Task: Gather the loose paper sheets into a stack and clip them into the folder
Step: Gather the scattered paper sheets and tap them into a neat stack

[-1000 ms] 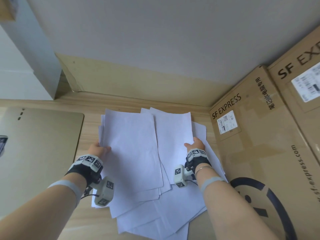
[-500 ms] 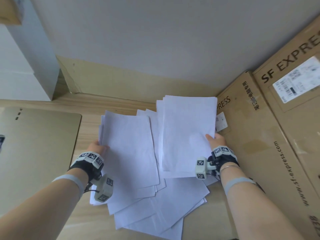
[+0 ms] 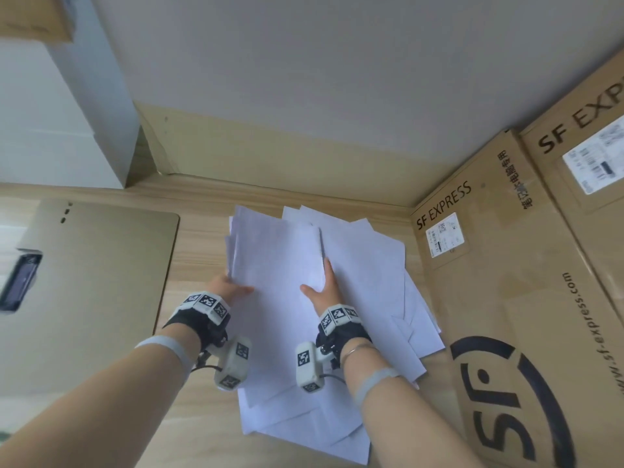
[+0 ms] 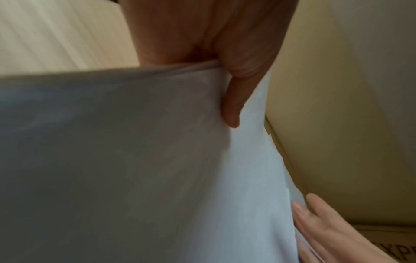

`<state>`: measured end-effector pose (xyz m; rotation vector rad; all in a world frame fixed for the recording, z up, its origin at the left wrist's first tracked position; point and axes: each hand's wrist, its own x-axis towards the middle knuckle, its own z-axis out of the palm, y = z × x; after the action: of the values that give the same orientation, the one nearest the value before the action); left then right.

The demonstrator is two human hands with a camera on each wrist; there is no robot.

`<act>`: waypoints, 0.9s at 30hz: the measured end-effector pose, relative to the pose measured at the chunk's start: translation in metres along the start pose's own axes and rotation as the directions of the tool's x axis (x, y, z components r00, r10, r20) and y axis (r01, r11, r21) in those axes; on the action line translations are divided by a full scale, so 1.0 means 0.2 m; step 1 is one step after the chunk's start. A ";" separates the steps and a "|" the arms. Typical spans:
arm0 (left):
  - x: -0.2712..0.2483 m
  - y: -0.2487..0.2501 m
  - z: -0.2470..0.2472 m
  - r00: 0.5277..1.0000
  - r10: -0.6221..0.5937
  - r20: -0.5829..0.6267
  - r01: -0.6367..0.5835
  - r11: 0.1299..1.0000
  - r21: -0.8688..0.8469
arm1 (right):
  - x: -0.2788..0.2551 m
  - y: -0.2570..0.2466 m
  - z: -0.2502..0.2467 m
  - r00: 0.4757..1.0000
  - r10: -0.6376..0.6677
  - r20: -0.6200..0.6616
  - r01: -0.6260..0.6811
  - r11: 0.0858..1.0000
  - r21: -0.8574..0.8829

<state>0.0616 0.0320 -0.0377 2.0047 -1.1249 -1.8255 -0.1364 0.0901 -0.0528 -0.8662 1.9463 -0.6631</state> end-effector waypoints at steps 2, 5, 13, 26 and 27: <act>-0.03 0.04 0.00 0.999 0.049 0.005 -0.049 0.998 -0.025 | 0.00 -0.03 -0.05 0.998 0.026 -0.064 -0.015 0.986 0.166; -0.10 0.16 -0.01 0.976 0.207 0.064 -0.200 0.974 -0.103 | -0.02 -0.09 -0.19 0.988 0.053 -0.144 0.012 0.911 0.413; -0.29 0.50 -0.10 0.764 0.640 0.079 -0.585 0.739 -0.332 | -0.22 -0.46 -0.49 0.912 -0.180 -0.368 0.329 0.857 0.397; -0.20 0.36 -0.13 0.800 0.600 0.003 -0.563 0.752 -0.342 | -0.23 -0.40 -0.34 0.964 -0.144 -0.225 0.225 0.892 0.392; -0.18 0.34 -0.12 0.825 0.565 0.023 -0.533 0.791 -0.300 | -0.21 -0.37 -0.32 0.972 -0.118 -0.202 0.186 0.915 0.359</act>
<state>0.0590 0.0010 0.0365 1.2469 -1.2309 -1.6728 -0.1541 0.0851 0.0523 -0.7397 1.8278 -1.1989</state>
